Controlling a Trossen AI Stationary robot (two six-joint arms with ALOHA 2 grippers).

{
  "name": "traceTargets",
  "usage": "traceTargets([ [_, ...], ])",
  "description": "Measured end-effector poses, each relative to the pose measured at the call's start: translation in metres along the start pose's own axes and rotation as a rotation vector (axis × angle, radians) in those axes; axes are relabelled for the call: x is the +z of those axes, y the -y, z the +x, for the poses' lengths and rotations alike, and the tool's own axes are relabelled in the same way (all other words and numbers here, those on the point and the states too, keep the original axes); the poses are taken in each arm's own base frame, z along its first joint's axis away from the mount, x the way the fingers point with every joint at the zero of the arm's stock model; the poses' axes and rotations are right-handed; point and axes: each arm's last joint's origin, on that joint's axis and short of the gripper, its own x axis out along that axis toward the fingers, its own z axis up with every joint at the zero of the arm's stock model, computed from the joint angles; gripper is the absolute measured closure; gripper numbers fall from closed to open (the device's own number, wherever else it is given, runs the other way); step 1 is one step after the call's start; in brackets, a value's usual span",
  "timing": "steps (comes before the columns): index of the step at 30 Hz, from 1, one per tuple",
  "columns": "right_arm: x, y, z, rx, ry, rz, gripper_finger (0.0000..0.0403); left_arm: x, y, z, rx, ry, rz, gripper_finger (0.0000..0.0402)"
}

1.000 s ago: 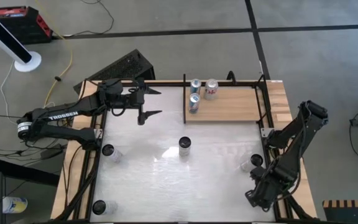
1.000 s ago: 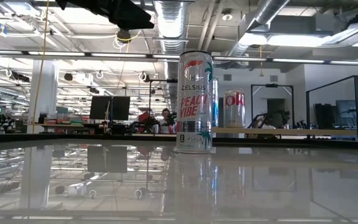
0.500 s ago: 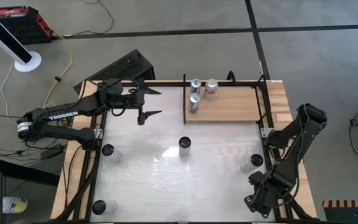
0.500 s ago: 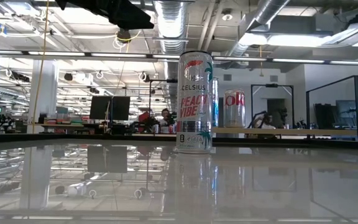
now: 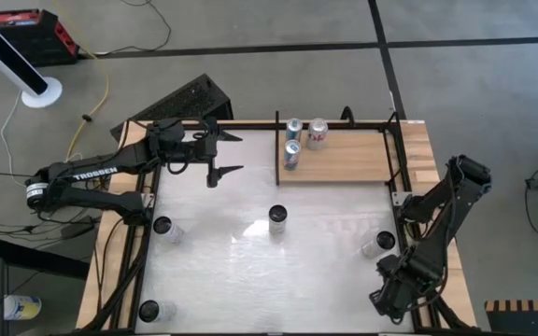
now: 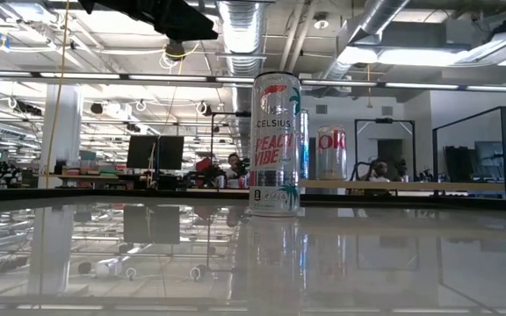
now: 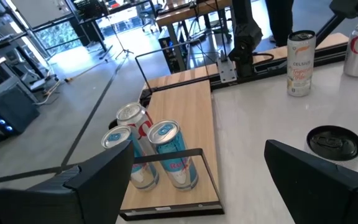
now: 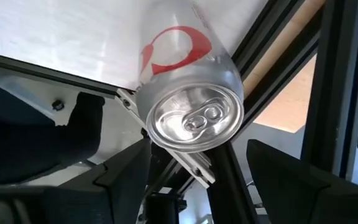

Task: Place canned beverage on shelf
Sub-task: Put the red-silver soda can on the shelf aligned with the other red-silver soda can

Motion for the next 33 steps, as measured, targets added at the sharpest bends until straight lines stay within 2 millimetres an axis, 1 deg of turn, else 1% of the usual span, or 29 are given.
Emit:
traceTargets([
  [13,0.0007,0.0009,-0.0001,-0.008,0.007,0.014,0.0111,0.0002,-0.0001,0.0000,0.001,0.002,0.001,0.0056],
  [24,0.0006,0.0007,-0.0002,-0.005,0.007,-0.023,0.0111,0.0003,-0.0001,0.0000,0.001,0.003,0.002,0.0056],
  [33,-0.0003,-0.0022,-0.0007,0.019,-0.008,-0.018,0.0111,0.0003,-0.0001,0.0000,0.001,0.003,0.002,0.0056],
])
